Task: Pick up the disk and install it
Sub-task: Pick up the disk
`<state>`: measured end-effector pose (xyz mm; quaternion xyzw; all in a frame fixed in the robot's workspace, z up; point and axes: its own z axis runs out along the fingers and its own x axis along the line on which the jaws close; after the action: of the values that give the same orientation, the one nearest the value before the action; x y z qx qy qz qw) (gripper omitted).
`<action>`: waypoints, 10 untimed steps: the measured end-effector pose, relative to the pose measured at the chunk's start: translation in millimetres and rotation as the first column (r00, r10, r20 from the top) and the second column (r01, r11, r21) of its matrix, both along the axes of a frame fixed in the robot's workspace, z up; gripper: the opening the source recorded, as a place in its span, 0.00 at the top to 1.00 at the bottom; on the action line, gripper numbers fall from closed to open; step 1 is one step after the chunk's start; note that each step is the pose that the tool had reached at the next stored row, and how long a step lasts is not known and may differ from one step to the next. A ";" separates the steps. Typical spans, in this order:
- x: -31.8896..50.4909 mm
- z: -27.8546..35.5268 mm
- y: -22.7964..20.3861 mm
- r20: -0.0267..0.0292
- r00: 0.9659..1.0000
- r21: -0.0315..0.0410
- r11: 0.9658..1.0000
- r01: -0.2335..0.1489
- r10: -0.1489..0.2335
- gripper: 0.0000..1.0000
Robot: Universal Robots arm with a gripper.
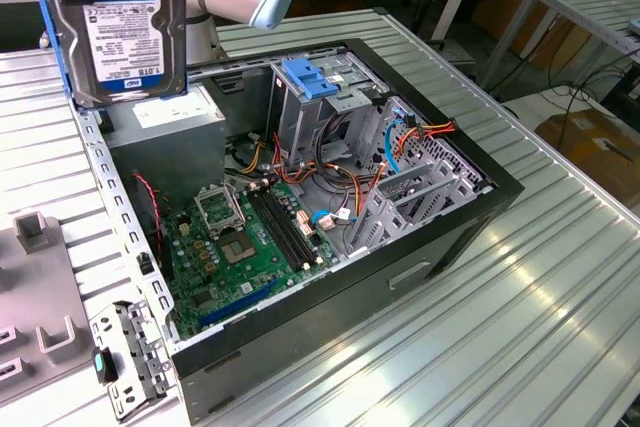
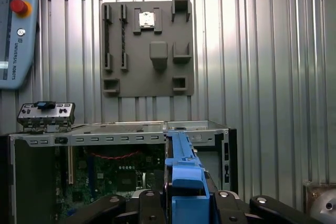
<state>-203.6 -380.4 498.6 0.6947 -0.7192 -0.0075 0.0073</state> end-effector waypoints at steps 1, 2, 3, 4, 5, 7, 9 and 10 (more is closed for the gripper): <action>4.2 -0.1 0.0 0.000 1.000 0.000 1.000 0.000 0.000 0.63; 7.6 -0.1 0.0 0.000 1.000 0.000 1.000 0.000 0.000 0.63; 12.2 -0.2 0.0 0.000 1.000 0.000 1.000 0.000 0.000 0.63; 16.1 -0.2 0.0 0.000 1.000 0.000 1.000 0.000 0.000 0.63; 20.5 -0.3 0.0 0.000 1.000 0.000 1.000 0.000 0.000 0.63; 27.0 -0.4 0.0 0.000 1.000 0.000 1.000 0.001 -0.001 0.63; 32.6 -0.5 0.0 0.000 1.000 0.000 1.000 0.001 -0.001 0.63; 35.7 -0.6 0.0 0.000 1.000 0.000 1.000 0.001 -0.001 0.63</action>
<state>-167.9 -380.4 498.0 0.6945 -0.7195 -0.0075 0.0073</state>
